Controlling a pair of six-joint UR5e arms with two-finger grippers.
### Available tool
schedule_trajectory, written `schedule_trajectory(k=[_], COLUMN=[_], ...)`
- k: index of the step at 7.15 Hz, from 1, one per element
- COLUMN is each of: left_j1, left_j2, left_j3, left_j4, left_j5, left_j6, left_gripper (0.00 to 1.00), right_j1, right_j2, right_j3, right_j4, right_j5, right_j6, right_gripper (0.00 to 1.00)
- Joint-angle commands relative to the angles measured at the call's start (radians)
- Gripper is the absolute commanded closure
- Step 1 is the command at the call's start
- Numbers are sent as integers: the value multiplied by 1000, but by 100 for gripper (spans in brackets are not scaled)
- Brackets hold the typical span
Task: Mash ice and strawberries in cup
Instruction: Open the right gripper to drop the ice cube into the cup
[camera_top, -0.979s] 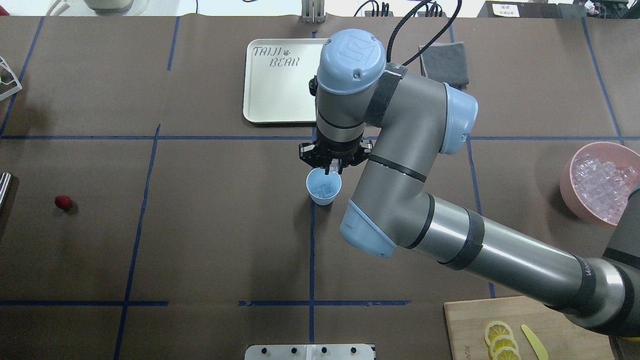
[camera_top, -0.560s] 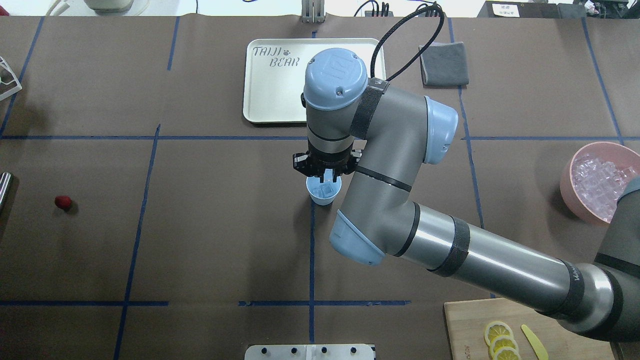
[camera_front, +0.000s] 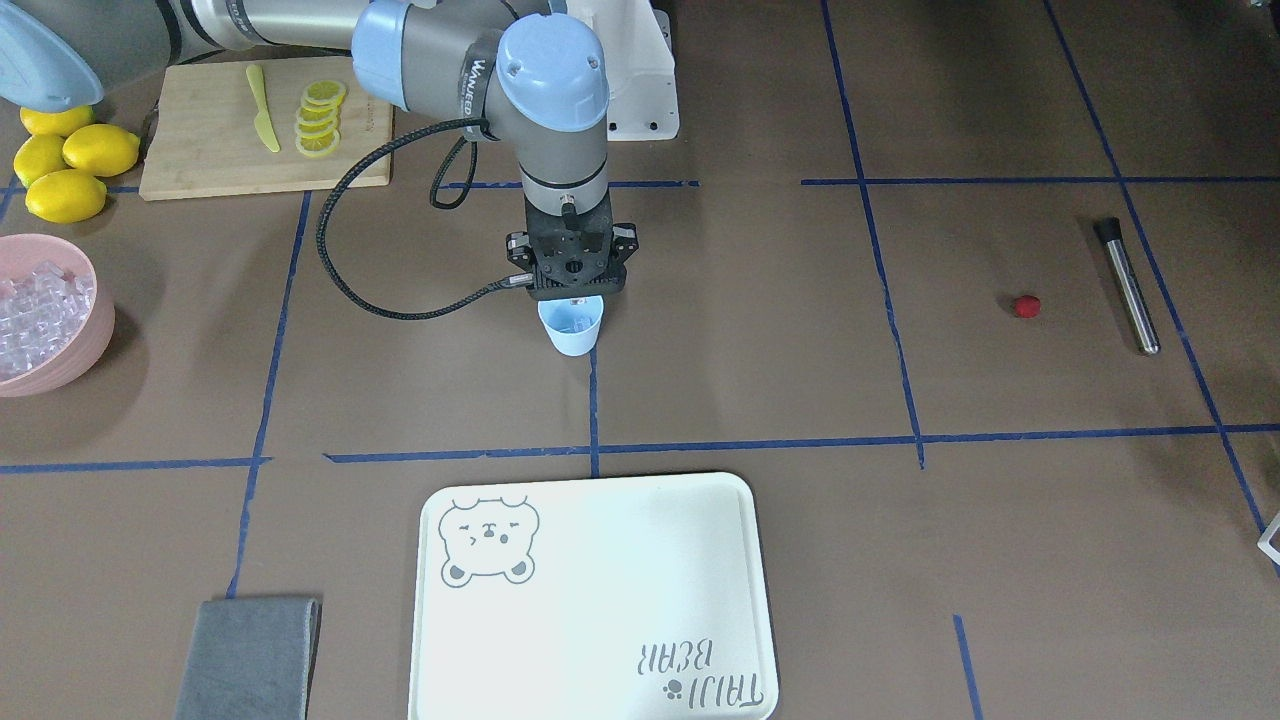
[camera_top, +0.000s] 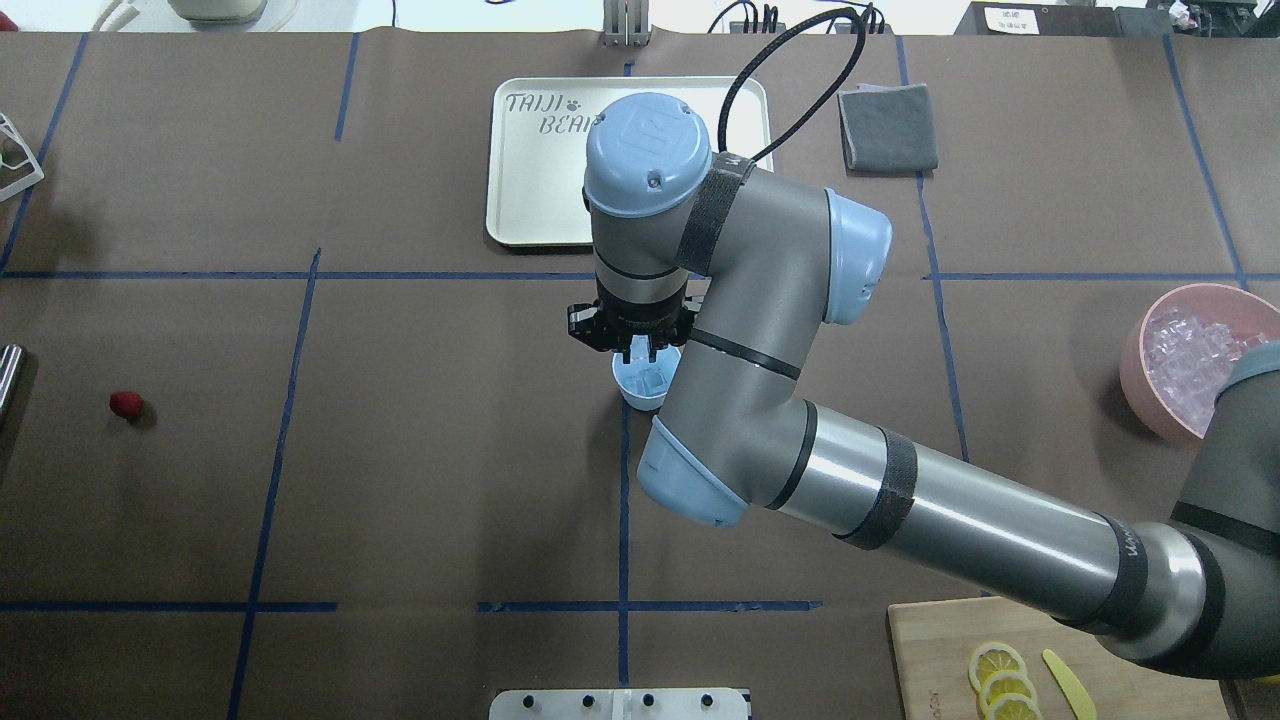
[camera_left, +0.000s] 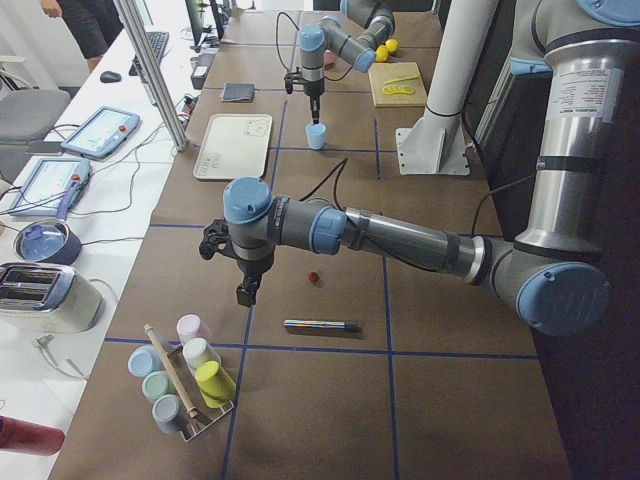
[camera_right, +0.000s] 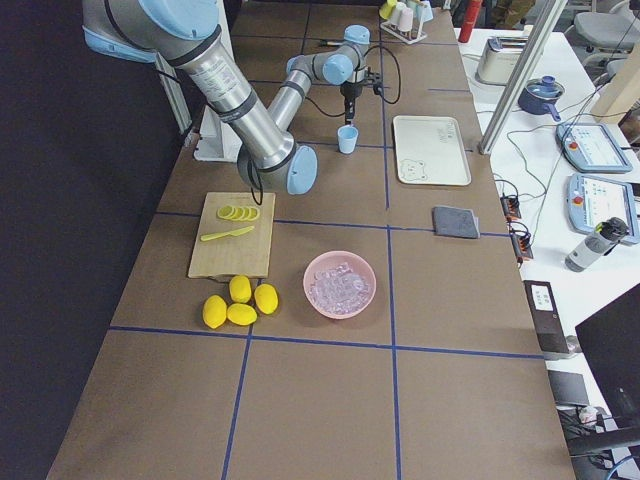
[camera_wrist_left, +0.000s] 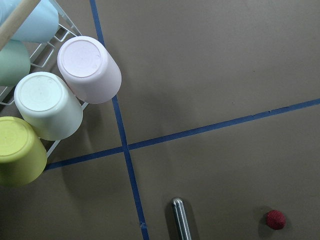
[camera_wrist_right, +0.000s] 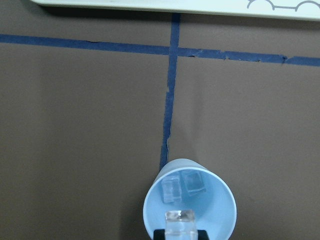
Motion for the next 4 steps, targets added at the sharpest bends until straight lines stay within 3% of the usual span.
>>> schedule_trajectory(k=[1, 2, 4], left_j1=[0, 0, 3], left_j2=[0, 0, 0], left_j3=[1, 1, 1], left_j4=[0, 0, 0], left_j5=[1, 0, 0], left_j6=[-1, -1, -1], left_gripper=[0, 0, 0], right_j1=[1, 1, 1], right_j2=[1, -3, -10], right_j3=[-1, 4, 7], right_j4=[-1, -3, -4], right_j5=[1, 3, 4], right_j6=[-1, -1, -1], right_gripper=[32, 27, 5])
